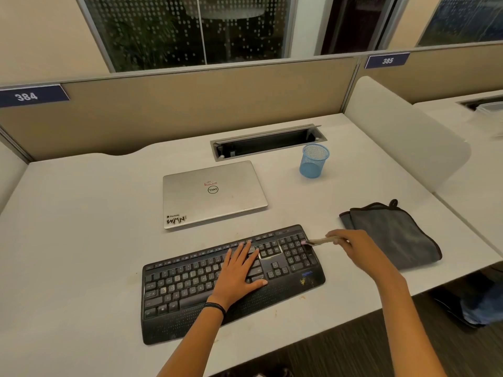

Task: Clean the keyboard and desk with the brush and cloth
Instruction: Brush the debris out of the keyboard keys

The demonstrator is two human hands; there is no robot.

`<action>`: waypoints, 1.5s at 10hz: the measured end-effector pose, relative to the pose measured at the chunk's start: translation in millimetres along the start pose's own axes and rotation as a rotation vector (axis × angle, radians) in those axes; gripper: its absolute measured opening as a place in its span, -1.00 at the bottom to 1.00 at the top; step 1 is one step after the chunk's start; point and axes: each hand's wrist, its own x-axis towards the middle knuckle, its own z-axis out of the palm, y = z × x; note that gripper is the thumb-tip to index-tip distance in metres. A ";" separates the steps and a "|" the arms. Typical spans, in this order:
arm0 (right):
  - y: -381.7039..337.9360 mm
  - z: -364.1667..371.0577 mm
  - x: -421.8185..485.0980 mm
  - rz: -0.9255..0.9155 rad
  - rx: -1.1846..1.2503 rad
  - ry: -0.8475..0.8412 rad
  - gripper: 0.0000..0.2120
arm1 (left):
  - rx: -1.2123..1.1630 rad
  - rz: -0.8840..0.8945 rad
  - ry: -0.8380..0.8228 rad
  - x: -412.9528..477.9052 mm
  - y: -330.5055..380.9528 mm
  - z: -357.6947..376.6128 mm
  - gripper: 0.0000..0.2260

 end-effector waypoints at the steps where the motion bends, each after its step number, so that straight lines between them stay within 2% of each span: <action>1: 0.8 -0.2 -8.2 0.002 -0.027 -0.080 -0.76 | 0.009 -0.001 -0.001 -0.3 -0.4 0.0 -0.16; 3: 1.6 -14.7 -14.4 0.014 -0.089 -0.160 -0.76 | -0.001 0.004 -0.001 -0.9 -0.1 -1.0 -0.13; 4: -1.6 -8.7 -10.8 -0.027 -0.059 -0.011 -0.75 | 0.000 0.004 -0.001 -0.4 0.1 -1.1 -0.12; 5: -8.5 2.4 -7.9 -0.081 0.013 0.035 -0.76 | -0.009 0.005 0.003 -1.4 0.1 -1.9 -0.12; 8: -0.6 -5.7 -10.2 -0.004 -0.079 -0.175 -0.74 | -0.001 0.001 0.002 -1.2 1.3 -2.7 -0.10; 9: -5.3 -9.9 -10.0 -0.005 -0.100 -0.176 -0.74 | 0.003 0.003 0.004 -1.4 1.3 -2.5 -0.09; 11: -19.2 6.8 -8.4 -0.097 -0.082 -0.030 -0.76 | 0.008 0.002 0.005 -0.9 0.6 -1.3 -0.08; 13: -19.6 4.2 -5.1 -0.070 -0.108 -0.168 -0.75 | -0.008 0.001 0.002 -0.9 1.0 -2.0 -0.09; 14: -22.5 -2.2 -0.9 -0.077 -0.136 -0.182 -0.73 | -0.010 0.000 0.001 -1.3 1.0 -2.0 -0.09; 15: -29.4 -2.3 6.5 -0.098 -0.086 -0.110 -0.74 | -0.016 -0.001 -0.004 -0.6 0.4 -1.0 -0.10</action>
